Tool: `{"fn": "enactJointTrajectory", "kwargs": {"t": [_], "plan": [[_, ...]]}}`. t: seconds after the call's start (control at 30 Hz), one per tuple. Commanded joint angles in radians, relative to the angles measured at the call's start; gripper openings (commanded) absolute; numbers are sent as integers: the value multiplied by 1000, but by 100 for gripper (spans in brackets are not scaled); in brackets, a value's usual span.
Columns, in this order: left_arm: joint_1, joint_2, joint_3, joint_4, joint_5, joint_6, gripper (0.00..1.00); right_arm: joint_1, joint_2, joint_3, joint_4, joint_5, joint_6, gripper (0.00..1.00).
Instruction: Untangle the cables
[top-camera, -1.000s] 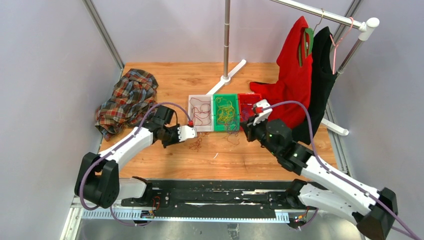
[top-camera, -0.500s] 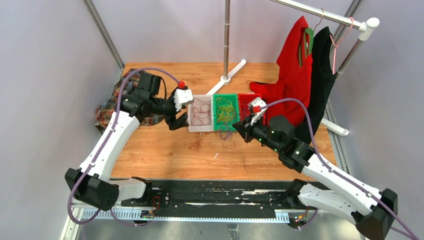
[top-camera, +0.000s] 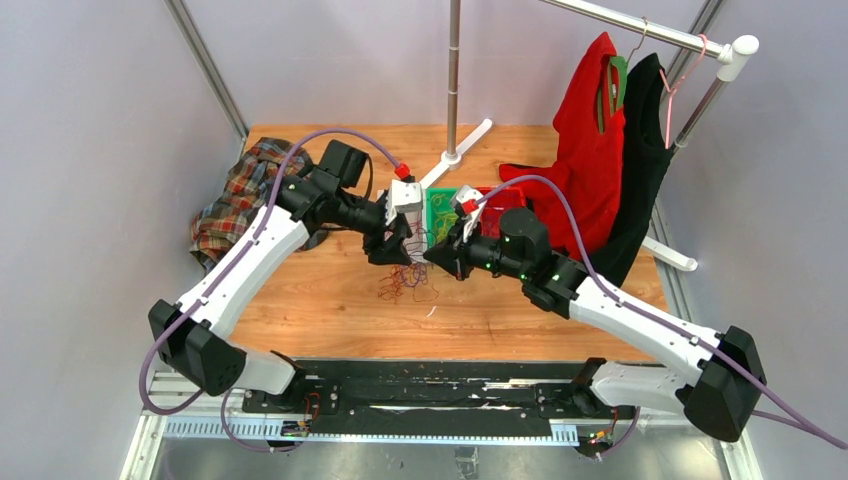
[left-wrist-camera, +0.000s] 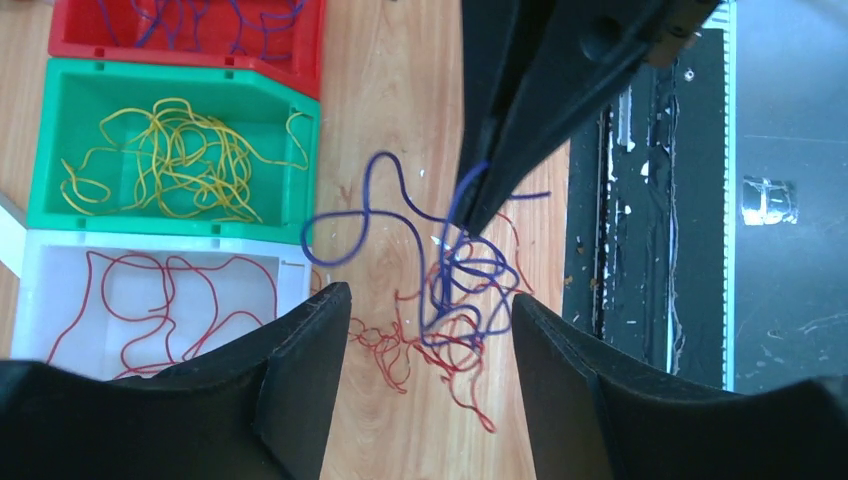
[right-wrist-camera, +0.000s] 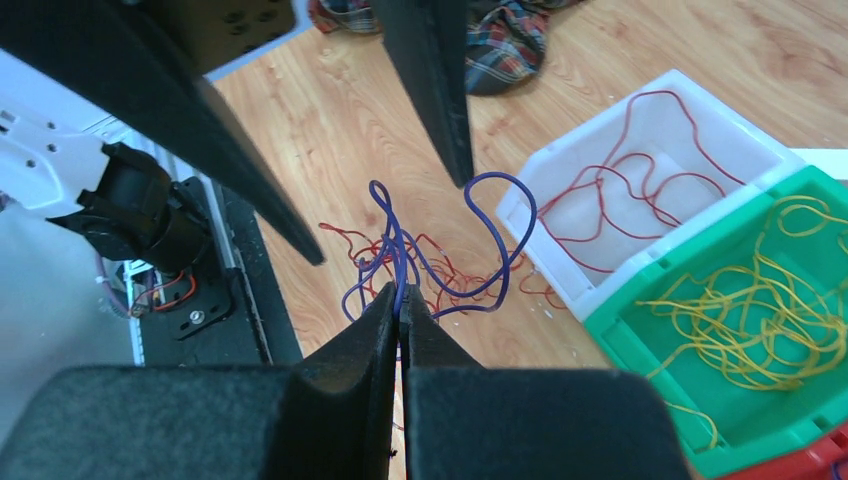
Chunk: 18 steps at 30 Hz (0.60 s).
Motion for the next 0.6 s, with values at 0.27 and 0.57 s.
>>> {"fn": "enactJointTrajectory", "kwargs": {"t": [0.27, 0.57], "plan": [[-11, -2, 2, 21, -62, -59, 5, 33, 8, 15, 95, -18, 21, 1], [-10, -68, -3, 108, -133, -241, 1, 36, -23, -71, 202, 371, 148, 26]]}}
